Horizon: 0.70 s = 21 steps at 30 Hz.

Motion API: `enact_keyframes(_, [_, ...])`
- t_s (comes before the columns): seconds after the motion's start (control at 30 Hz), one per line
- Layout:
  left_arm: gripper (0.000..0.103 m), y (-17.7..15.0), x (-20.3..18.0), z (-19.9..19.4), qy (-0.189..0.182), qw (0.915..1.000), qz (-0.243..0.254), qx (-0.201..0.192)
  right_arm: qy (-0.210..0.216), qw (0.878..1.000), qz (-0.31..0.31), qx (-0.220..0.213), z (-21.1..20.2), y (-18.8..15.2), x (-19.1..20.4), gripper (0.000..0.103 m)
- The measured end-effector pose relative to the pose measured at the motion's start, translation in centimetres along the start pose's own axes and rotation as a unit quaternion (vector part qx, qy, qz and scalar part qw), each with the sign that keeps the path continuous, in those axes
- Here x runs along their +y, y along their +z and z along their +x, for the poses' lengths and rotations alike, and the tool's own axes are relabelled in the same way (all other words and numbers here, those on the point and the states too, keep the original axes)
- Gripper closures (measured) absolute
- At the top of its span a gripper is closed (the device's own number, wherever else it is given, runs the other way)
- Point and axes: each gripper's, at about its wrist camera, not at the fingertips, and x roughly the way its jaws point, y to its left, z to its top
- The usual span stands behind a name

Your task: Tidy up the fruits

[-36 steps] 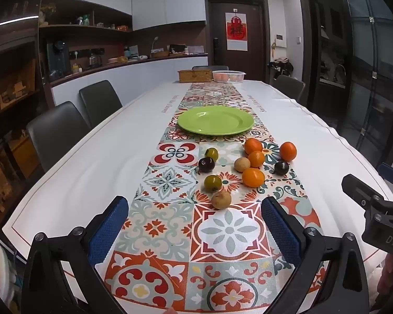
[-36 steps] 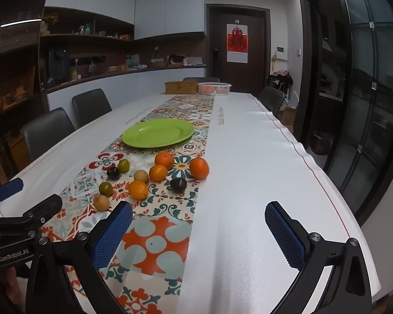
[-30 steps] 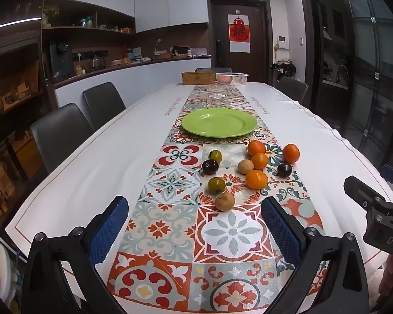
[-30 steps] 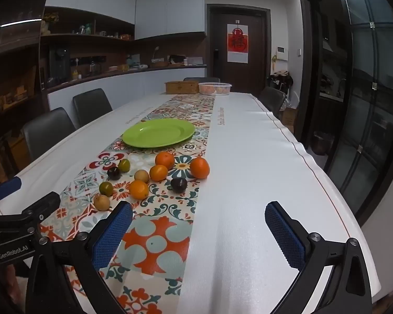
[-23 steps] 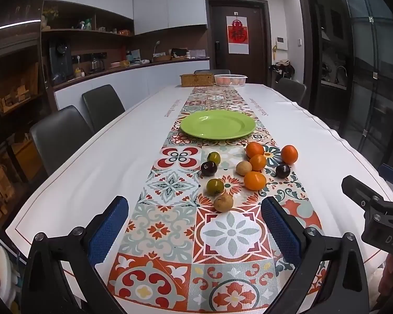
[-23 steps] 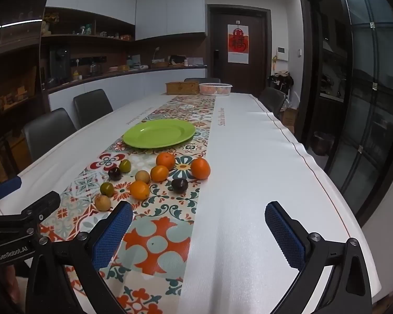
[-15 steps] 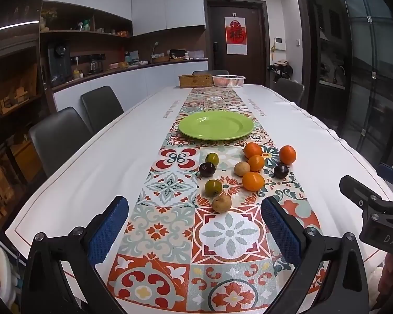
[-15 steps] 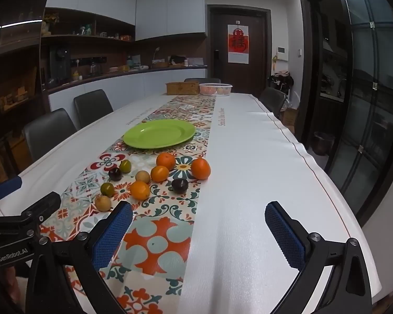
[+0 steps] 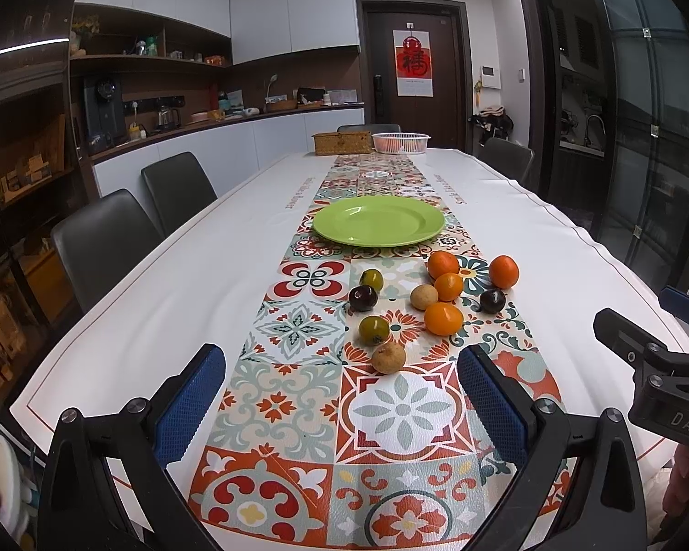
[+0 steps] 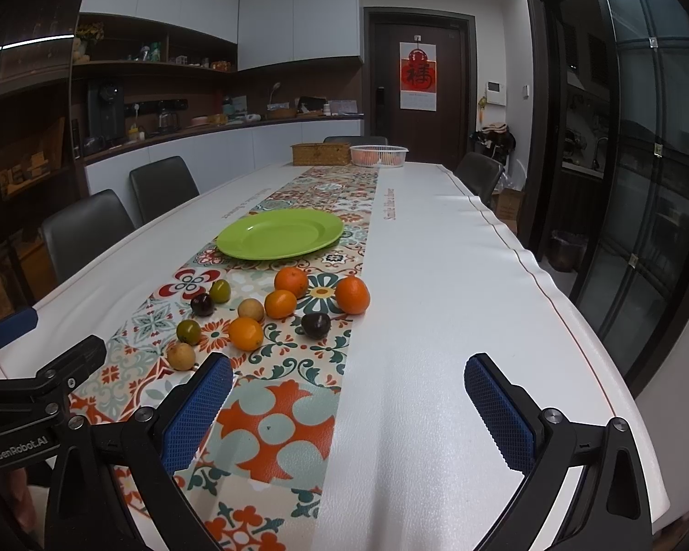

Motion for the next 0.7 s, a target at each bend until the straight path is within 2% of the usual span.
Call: enact_keyframes(0.7, [0.000, 0.16, 0.08, -0.32, -0.001, 1.0000, 0.001, -0.003, 0.001, 1.000, 0.000, 0.000, -0.03, -0.09, 0.06, 0.001])
